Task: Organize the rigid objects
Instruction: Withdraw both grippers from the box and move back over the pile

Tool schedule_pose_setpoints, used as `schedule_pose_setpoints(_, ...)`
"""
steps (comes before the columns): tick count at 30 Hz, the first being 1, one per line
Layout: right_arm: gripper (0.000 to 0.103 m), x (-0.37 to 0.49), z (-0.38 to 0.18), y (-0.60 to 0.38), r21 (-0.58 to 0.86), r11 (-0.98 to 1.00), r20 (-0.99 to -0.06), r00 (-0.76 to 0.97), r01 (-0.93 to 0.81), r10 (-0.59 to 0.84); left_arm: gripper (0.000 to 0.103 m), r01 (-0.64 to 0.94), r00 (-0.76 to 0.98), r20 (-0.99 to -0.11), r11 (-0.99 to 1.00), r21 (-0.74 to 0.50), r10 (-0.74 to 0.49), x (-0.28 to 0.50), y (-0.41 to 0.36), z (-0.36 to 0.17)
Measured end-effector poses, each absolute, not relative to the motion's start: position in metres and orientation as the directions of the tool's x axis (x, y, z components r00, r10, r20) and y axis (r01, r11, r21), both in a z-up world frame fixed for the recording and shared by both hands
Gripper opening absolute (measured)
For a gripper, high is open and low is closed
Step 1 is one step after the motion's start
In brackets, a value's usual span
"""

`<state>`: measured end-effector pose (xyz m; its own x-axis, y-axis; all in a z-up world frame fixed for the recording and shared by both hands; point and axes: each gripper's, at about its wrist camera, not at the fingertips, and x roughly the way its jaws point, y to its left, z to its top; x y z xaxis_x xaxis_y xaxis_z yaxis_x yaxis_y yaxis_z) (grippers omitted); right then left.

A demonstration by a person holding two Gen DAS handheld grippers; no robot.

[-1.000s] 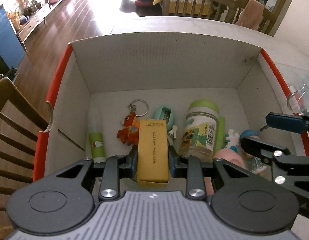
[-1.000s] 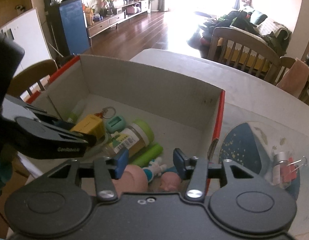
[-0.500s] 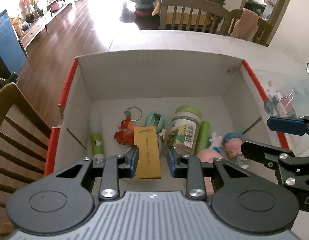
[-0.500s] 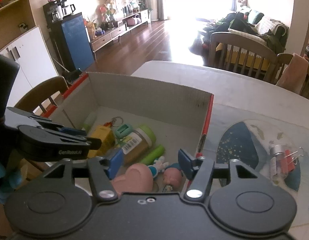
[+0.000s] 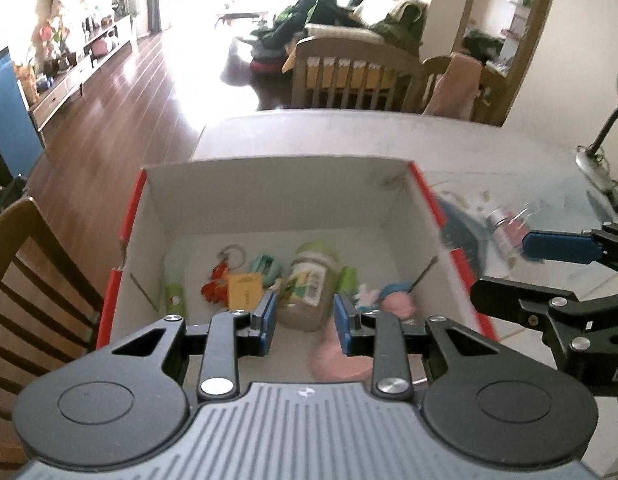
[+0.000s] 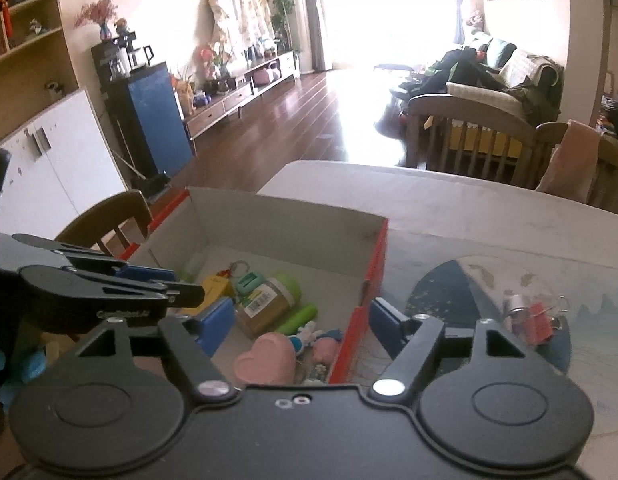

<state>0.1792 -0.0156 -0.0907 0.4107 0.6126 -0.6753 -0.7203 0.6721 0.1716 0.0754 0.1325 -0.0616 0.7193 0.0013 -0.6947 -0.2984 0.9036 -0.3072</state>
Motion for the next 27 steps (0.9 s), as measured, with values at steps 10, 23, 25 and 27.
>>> schedule_pose_setpoints(10,0.085,0.186,-0.075,-0.065,0.182,0.687,-0.634,0.450,-0.704,0.629,0.064,-0.255,0.764,-0.645,0.919,-0.299,0.003,0.084,0.096,-0.026)
schedule_pose_setpoints(23,0.095,0.216,-0.079,-0.135,0.203,0.725,-0.608,0.496,-0.658,0.620,0.081,-0.227,0.788,-0.615,0.917,-0.328,-0.025,0.125,0.040,-0.008)
schedule_pose_setpoints(25,0.096,0.223,-0.081,-0.147,0.204,0.729,-0.605,0.502,-0.653,0.618,0.081,-0.223,0.791,-0.611,0.918,-0.328,-0.026,0.133,0.029,-0.007)
schedule_pose_setpoints(27,0.098,0.230,-0.084,-0.158,0.203,0.733,-0.603,0.507,-0.650,0.616,0.082,-0.221,0.787,-0.616,0.921,-0.322,-0.027,0.145,0.020,-0.005)
